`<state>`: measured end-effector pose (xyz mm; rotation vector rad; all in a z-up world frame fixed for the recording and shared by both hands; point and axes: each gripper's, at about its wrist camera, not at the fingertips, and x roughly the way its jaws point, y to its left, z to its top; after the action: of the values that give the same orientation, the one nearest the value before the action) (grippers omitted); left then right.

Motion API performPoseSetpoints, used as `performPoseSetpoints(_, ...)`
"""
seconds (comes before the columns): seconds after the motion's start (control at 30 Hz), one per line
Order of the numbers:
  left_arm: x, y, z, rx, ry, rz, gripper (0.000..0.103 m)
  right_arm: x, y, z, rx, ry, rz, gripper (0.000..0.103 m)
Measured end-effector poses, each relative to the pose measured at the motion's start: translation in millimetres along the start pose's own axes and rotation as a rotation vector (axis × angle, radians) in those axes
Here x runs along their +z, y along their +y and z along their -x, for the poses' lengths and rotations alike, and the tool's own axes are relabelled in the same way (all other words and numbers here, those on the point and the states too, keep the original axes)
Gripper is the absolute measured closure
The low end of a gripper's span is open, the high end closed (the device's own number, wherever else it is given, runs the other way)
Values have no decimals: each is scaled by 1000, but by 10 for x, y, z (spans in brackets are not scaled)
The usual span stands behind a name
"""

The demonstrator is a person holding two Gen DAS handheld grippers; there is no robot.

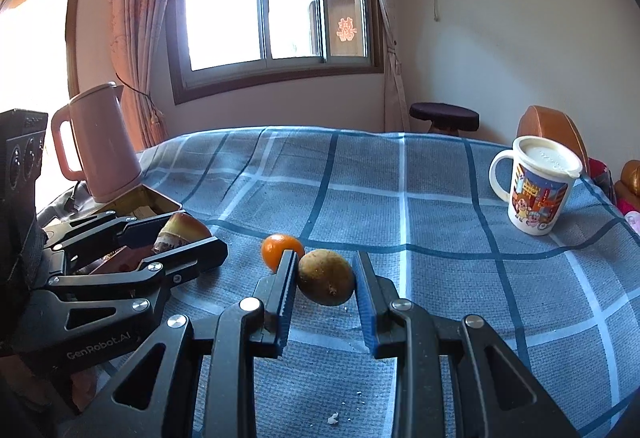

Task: Organize fruits
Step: 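Lift the pastry with the left tool while the right tool holds the kiwi, then carry the pastry in the left tool while the right tool carries the kiwi toward the tin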

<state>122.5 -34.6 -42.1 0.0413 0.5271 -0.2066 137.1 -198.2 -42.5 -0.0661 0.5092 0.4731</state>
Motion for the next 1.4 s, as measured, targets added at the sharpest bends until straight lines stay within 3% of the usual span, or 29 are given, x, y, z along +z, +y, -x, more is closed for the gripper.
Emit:
performPoseSetpoints(0.37, -18, -95, 116, 31, -53, -41, 58, -4, 42, 97, -11, -51, 14, 73)
performPoseSetpoints(1.4, -52, -121, 329, 75, -148, -37, 58, -31, 163, 289, -33, -154, 56, 73)
